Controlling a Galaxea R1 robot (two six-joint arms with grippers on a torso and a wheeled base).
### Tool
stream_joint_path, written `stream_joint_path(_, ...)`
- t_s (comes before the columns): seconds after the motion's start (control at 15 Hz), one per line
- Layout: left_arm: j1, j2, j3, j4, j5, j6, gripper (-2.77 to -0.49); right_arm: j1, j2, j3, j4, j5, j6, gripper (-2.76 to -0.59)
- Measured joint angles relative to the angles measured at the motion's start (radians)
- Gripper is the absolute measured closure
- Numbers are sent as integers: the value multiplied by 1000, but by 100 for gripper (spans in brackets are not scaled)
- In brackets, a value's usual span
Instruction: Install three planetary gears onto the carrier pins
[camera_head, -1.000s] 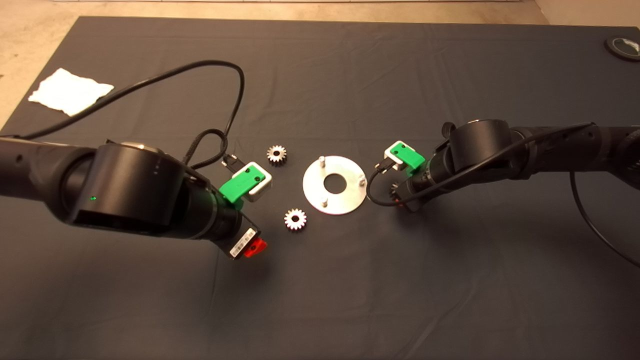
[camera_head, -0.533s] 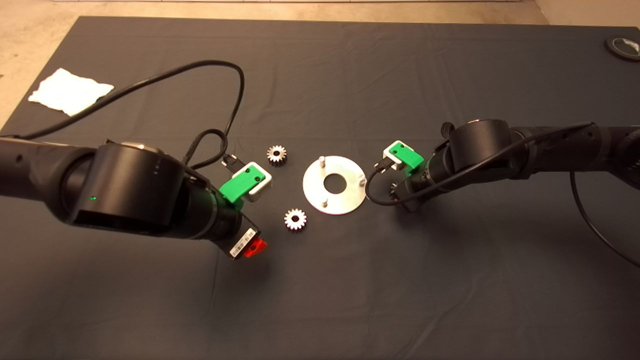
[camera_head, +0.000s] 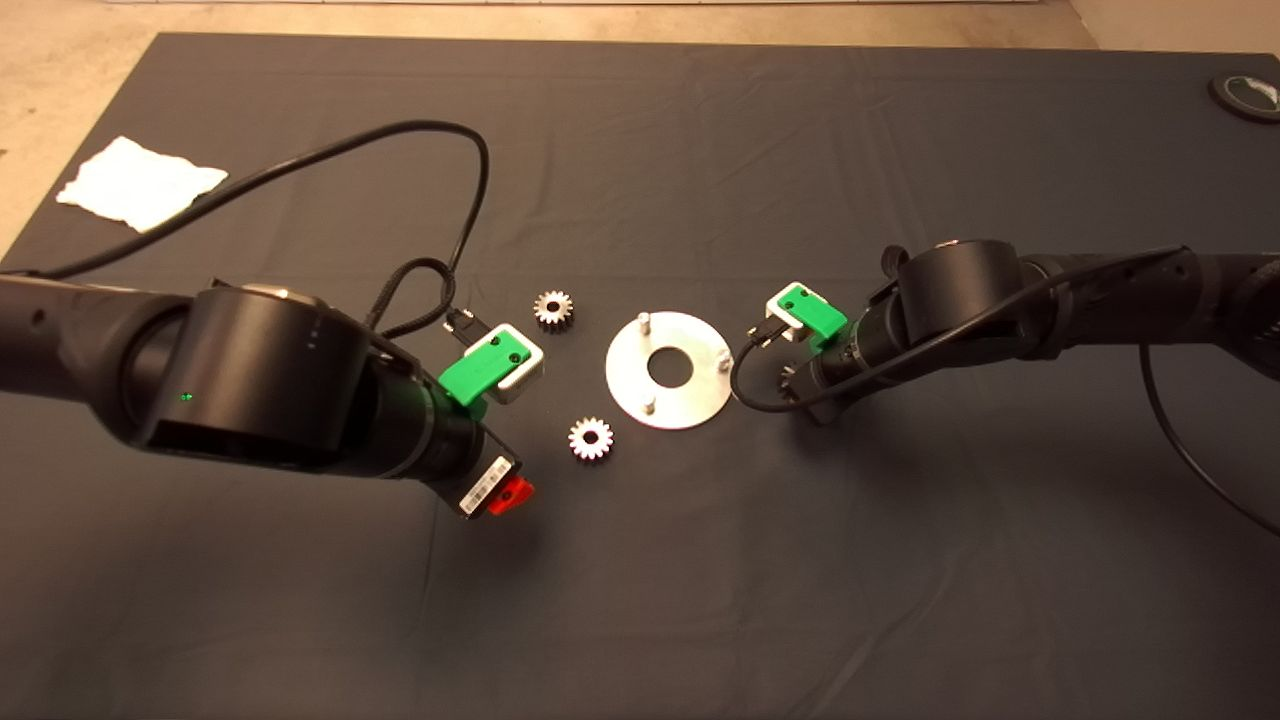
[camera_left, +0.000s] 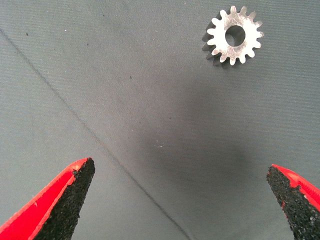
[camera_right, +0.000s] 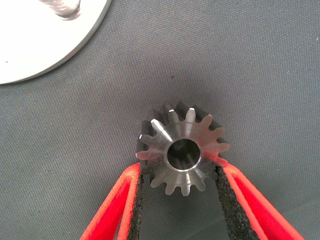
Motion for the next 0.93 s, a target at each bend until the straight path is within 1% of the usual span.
stream_joint_path(0.47,0,-2,0,0,0,0,-250,0,0,0,0,0,0,-102)
stream_joint_path(0.6,0,-2,0,0,0,0,-250,0,0,0,0,3,0,-103)
stream_joint_path(0.67,0,-2,0,0,0,0,-250,0,0,-1,0,9,0,-112)
stream_joint_path(0.8,0,-2,0,0,0,0,-250,-1,0,-7,0,12,0,-115)
stream_joint_path(0.93,0,-2,0,0,0,0,-250,0,0,-14,0,16,0,-126)
